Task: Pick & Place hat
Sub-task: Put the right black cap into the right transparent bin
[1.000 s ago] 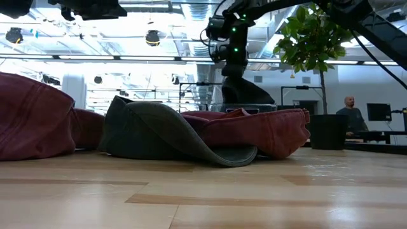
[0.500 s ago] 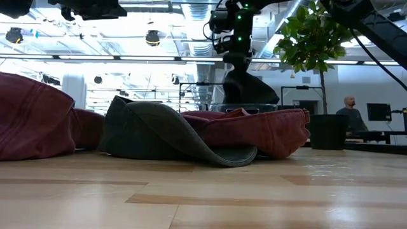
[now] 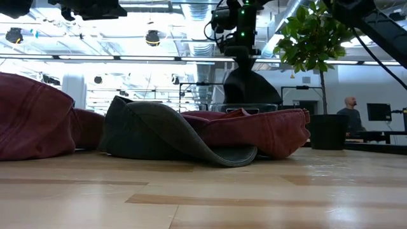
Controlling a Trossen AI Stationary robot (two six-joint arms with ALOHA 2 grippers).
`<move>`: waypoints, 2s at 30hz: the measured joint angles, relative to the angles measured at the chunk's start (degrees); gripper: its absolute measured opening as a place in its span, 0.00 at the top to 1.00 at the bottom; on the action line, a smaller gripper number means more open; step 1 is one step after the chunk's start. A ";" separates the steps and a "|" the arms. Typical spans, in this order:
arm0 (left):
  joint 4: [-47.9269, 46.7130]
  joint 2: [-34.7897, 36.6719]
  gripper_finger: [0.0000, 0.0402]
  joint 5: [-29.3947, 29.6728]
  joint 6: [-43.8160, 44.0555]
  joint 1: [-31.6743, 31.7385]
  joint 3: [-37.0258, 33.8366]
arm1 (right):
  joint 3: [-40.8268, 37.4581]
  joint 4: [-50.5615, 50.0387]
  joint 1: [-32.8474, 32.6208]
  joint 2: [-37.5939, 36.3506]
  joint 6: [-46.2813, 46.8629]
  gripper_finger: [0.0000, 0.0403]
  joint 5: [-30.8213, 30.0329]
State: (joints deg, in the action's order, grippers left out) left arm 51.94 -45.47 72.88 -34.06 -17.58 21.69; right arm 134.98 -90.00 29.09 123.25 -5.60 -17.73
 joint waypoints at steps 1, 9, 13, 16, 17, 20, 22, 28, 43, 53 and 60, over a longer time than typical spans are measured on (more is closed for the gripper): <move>-0.01 0.00 0.61 0.00 0.00 0.00 0.00 | 0.00 0.01 -0.14 -0.19 -0.18 1.00 0.24; -0.02 0.00 0.61 0.00 0.00 0.00 0.00 | 0.04 -0.02 -1.75 -0.90 1.59 1.00 3.12; -0.02 0.00 0.61 0.00 0.00 0.00 0.00 | 0.02 -0.04 -2.08 -1.39 3.07 1.00 5.36; -0.02 0.00 0.61 0.00 0.00 0.00 0.00 | 0.02 -0.04 -1.50 -1.39 4.65 1.00 4.92; -0.02 0.00 0.61 0.00 0.00 0.00 0.00 | 0.02 -0.04 -0.94 -1.23 5.38 1.00 4.45; -0.04 0.00 0.61 -0.01 0.00 0.00 0.00 | -0.22 0.04 1.41 -0.24 7.00 1.00 3.35; -0.03 -0.02 0.61 0.00 0.00 0.00 0.00 | -1.48 0.38 2.82 0.06 7.69 1.00 1.72; -0.10 -0.33 0.61 0.26 -0.01 0.01 0.00 | -1.68 1.50 4.78 2.73 8.80 1.00 -2.74; -0.10 -2.43 0.61 0.84 -0.20 0.02 0.00 | -1.70 9.39 3.35 9.32 3.14 1.00 -15.72; -0.04 -2.38 0.61 0.85 -0.17 0.02 0.00 | -1.66 11.95 3.14 8.76 2.14 1.00 -21.32; -0.05 -2.38 0.61 0.87 -0.17 0.02 0.00 | -1.66 13.17 2.99 8.76 0.82 0.98 -24.22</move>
State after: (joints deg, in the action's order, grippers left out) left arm 51.90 -47.86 73.76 -34.24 -17.56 21.69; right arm 133.32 -76.83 32.08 132.00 -4.78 -41.95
